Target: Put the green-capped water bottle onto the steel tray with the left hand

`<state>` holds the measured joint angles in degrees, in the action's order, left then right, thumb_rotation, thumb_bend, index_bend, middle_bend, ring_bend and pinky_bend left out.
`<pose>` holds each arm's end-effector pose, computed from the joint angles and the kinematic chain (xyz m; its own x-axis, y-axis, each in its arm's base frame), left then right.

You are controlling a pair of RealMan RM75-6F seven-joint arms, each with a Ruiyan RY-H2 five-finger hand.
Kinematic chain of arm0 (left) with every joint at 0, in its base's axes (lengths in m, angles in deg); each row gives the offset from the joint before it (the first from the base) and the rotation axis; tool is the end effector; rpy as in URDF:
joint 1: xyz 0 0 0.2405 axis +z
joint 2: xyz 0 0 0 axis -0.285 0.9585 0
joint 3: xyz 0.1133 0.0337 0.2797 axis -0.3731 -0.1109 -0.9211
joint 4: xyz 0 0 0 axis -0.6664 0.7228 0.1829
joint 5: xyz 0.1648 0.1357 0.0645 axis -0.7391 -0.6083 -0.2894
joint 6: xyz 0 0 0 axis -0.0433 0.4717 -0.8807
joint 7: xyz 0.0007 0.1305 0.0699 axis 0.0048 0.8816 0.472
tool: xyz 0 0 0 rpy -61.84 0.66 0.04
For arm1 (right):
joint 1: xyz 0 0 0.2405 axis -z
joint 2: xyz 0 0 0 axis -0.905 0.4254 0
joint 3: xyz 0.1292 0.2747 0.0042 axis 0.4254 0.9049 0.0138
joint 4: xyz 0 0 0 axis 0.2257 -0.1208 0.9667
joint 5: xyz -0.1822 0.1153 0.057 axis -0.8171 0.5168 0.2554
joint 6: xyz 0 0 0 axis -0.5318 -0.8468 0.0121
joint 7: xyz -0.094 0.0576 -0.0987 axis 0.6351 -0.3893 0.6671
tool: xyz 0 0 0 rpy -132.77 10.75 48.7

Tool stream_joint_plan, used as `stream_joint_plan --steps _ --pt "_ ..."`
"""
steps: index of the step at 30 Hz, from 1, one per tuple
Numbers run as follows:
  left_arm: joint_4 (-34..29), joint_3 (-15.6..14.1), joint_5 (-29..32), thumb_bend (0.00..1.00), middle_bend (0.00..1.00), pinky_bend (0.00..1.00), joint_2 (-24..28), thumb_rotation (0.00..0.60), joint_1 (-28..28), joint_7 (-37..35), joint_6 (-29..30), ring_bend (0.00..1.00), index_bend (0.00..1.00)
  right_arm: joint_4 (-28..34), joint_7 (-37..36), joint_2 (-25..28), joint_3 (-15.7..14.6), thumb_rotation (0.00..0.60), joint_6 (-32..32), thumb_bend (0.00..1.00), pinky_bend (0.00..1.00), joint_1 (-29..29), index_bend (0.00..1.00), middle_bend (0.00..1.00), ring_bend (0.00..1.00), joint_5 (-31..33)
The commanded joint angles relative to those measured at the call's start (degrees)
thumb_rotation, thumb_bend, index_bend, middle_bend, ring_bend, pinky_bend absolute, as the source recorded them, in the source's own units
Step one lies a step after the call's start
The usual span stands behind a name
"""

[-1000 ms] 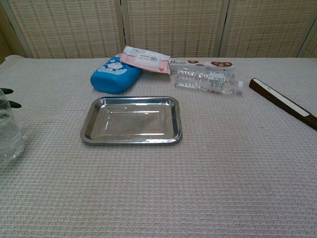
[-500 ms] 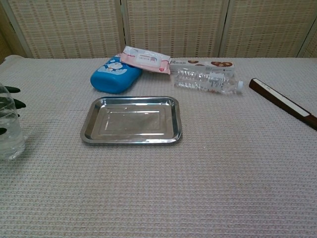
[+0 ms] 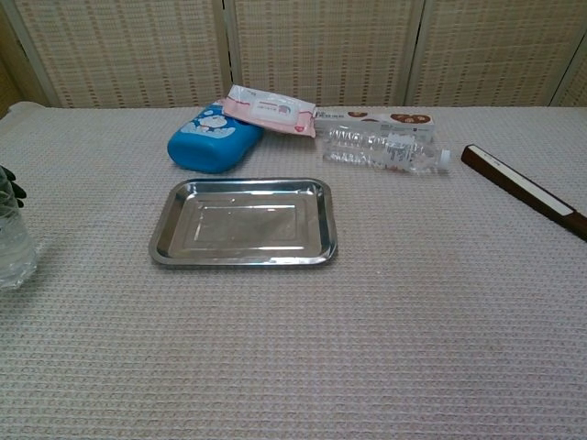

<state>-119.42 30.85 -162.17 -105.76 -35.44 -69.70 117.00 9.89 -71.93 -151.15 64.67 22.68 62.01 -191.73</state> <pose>-0.3777 0.2878 0.0549 -0.6464 0.2023 0.7357 0.7600 0.0846 0.6444 -0.3526 -0.1120 0.1246 0.5167 -0.3159 0.7957 -0.8532 -0.2666 0.4482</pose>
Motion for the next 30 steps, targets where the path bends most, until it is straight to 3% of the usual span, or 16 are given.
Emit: stream_joint_plan --steps 1,5,7,13,16,18,21,23,25,30 --pt "0.0 0.6 0.7 0.70 0.59 0.49 0.0 0.600 0.2 -0.3 -0.3 0.38 0.54 0.0 0.1 -0.1 0.0 0.600 -0.2 0.01 0.00 -0.1 0.00 0.00 0.00 0.1" --pt "-0.6 2.8 2.7 0.72 0.60 0.51 -0.3 0.600 0.3 -1.2 0.4 0.40 0.55 -0.1 0.2 -0.2 0.1 0.600 -0.8 0.01 0.00 -0.2 0.00 0.00 0.00 0.6" --pt "-2.1 5.3 4.0 0.72 0.61 0.52 -0.2 0.600 -0.2 -2.7 0.9 0.40 0.55 -0.1 0.3 -0.3 0.2 0.600 -1.1 0.01 0.00 -0.4 0.00 0.00 0.00 1.0" --pt "-16.5 10.8 2.0 0.73 0.61 0.52 6.5 0.600 -3.2 1.0 3.7 0.41 0.56 0.1 0.8 -0.6 0.3 0.600 -2.3 0.02 0.00 -0.7 0.00 0.00 0.00 1.7" --pt "-20.2 9.6 2.1 0.73 0.61 0.53 7.8 0.600 -2.9 5.6 2.9 0.41 0.57 0.1 1.0 -0.8 0.3 0.600 -2.9 0.02 0.00 -0.9 0.00 0.00 0.00 2.0" --pt "-17.2 7.2 4.1 0.73 0.61 0.53 5.6 0.600 -1.9 7.4 0.8 0.41 0.57 0.1 1.0 -0.8 0.2 0.600 -3.1 0.01 0.00 -1.0 0.00 0.00 0.00 2.0" --pt "-10.4 5.0 7.8 0.73 0.61 0.53 1.1 0.600 -1.5 4.6 -5.0 0.41 0.57 0.2 1.0 -0.8 0.1 0.600 -3.2 0.01 0.00 -1.1 0.00 0.00 0.00 1.9" --pt "-8.3 5.1 7.1 0.74 0.61 0.53 0.2 0.600 -2.0 2.9 -5.9 0.41 0.57 0.3 0.8 -0.6 0.0 0.600 -3.1 0.02 0.00 -1.1 0.00 0.00 0.00 1.8" --pt "-9.0 6.4 4.3 0.74 0.61 0.53 0.9 0.600 -2.9 4.8 -2.9 0.41 0.57 0.4 0.6 -0.5 -0.1 0.600 -2.7 0.02 0.00 -1.0 0.00 0.00 0.00 1.4" --pt "-24.7 13.2 2.2 0.74 0.62 0.54 10.1 0.600 -6.0 10.2 0.5 0.41 0.58 0.5 0.4 -0.3 -0.5 0.600 -2.3 0.01 0.00 -0.9 0.00 0.00 0.00 0.8"
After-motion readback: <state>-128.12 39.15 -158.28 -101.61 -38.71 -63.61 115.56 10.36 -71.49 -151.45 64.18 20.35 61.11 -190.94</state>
